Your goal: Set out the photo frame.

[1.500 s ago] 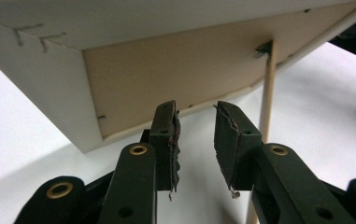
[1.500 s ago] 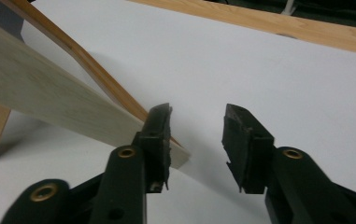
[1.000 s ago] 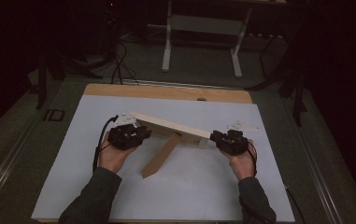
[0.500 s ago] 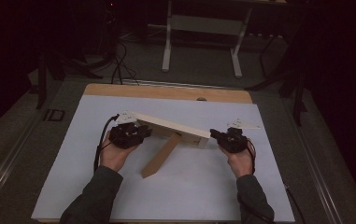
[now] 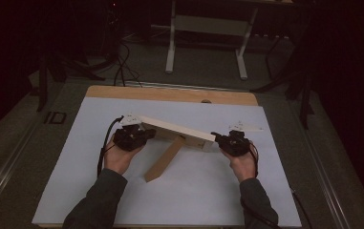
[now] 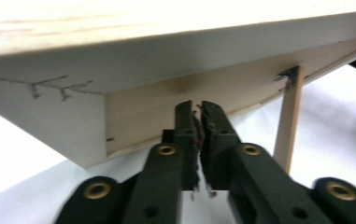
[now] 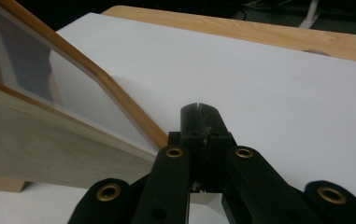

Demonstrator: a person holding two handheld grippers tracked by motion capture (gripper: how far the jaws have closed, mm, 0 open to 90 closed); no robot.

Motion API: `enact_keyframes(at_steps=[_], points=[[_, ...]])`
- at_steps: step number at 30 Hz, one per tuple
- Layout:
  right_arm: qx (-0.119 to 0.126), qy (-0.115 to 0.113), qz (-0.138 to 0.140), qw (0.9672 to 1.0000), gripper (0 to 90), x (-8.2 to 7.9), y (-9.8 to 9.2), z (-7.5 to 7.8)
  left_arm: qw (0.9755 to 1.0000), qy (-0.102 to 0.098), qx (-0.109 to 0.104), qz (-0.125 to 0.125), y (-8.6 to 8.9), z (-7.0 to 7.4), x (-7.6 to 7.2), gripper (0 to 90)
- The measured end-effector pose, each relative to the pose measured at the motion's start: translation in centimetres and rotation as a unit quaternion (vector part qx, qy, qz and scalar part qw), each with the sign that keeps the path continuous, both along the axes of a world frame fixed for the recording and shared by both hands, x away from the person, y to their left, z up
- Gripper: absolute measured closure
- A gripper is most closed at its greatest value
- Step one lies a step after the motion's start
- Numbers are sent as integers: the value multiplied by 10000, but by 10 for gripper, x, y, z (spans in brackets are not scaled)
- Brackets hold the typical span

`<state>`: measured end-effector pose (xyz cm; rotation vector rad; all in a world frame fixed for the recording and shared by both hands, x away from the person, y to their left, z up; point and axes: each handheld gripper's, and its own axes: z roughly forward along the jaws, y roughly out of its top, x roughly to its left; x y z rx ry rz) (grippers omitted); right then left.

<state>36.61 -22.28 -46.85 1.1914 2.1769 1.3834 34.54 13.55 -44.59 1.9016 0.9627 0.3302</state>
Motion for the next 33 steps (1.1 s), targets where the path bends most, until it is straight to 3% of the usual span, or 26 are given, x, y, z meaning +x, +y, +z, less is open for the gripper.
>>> enact_keyframes(at_steps=[12, 20, 33], points=[[178, 2, 184, 9997, 898, -1, -1, 5, 9999, 19, -131, 100, -1, 0, 2, 900], [186, -7, 299, 9994, 899, -3, 3, 5, 9998, -57, -66, 175, -4, 1, 1, 900], [185, -24, 367, 9992, 899, -5, 4, 4, 9997, -11, -96, 209, -5, 0, 4, 900]])
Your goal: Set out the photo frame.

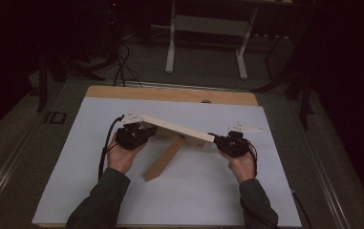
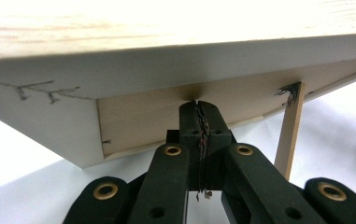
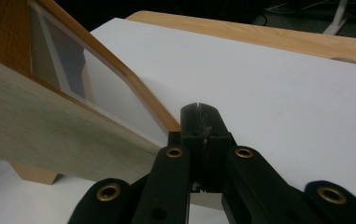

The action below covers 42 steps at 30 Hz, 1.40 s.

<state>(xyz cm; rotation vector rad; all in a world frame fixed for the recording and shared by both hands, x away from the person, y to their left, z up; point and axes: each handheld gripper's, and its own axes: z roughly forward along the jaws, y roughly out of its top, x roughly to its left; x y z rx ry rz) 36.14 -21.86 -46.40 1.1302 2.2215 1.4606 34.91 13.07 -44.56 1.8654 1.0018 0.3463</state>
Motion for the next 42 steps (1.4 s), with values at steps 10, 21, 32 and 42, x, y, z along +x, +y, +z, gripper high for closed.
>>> enact_keyframes(at_steps=[10, 21, 32, 42], points=[[-66, -86, 118, 9999, 899, -2, 4, 4, 9999, 32, 36, -119, -7, 2, 2, 900], [-87, -163, 215, 9996, 899, -4, 8, 7, 9997, 91, 0, -213, -14, 5, 2, 900], [-104, -167, 292, 9994, 899, -6, 11, 9, 9995, 93, 36, -300, -24, 7, 2, 900], [-116, -192, 372, 9991, 899, -7, 14, 11, 9991, 72, 68, -410, -32, 10, 0, 900]])
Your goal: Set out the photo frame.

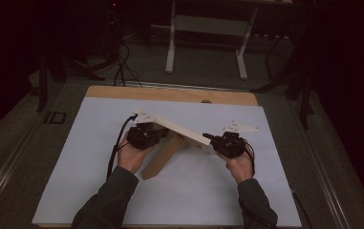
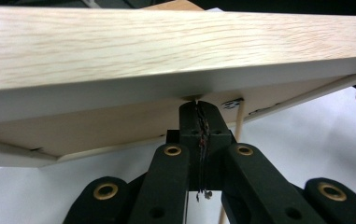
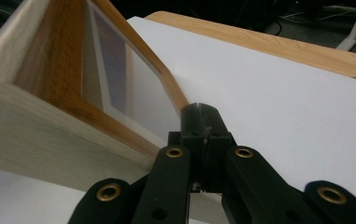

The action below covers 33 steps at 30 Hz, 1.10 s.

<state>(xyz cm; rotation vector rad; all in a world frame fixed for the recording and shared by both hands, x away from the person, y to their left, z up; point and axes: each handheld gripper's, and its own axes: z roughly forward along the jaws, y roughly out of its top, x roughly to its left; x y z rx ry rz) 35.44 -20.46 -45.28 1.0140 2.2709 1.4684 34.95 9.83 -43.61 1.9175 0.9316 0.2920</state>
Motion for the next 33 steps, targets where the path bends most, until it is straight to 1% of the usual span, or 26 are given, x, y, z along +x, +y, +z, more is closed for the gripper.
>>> enact_keyframes(at_steps=[14, 25, 29, 33], points=[[-24, -27, 65, 10000, 899, -2, 3, 2, 9999, -76, 2, -101, -8, 6, -3, 900], [-10, -50, 113, 9999, 899, -4, 5, 3, 9998, -70, 52, -197, -15, 6, -5, 900], [-7, -53, 125, 9999, 899, -5, 6, 4, 9997, -74, 49, -209, -19, 6, -6, 900], [-6, -49, 153, 9999, 899, -5, 6, 4, 9997, -71, 89, -216, -20, 6, -5, 900]])
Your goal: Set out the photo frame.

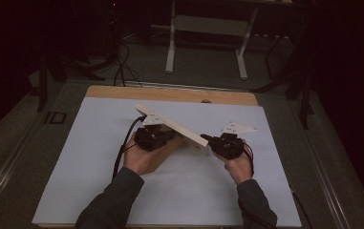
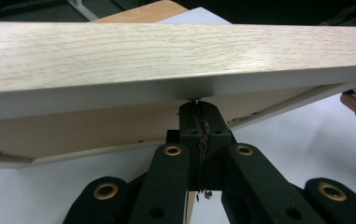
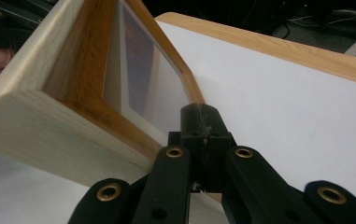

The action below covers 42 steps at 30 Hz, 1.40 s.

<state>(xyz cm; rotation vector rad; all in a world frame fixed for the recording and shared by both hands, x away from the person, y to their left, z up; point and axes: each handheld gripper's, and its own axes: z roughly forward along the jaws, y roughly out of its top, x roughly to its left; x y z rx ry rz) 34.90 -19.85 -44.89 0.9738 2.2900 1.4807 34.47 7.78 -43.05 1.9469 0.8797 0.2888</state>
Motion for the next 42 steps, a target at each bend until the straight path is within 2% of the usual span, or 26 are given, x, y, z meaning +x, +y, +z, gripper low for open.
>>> enact_keyframes(at_steps=[14, 32, 42], points=[[-12, -18, 136, 9999, 900, -4, 2, 1, 9999, -6, 73, -100, -9, -1, -2, 900], [-73, -46, 422, 9991, 900, -8, 9, 4, 9999, 28, 61, -80, -8, 0, 2, 900], [-30, -87, 541, 9985, 900, -10, 8, 6, 9999, 50, 46, -79, -7, 0, 4, 900]])
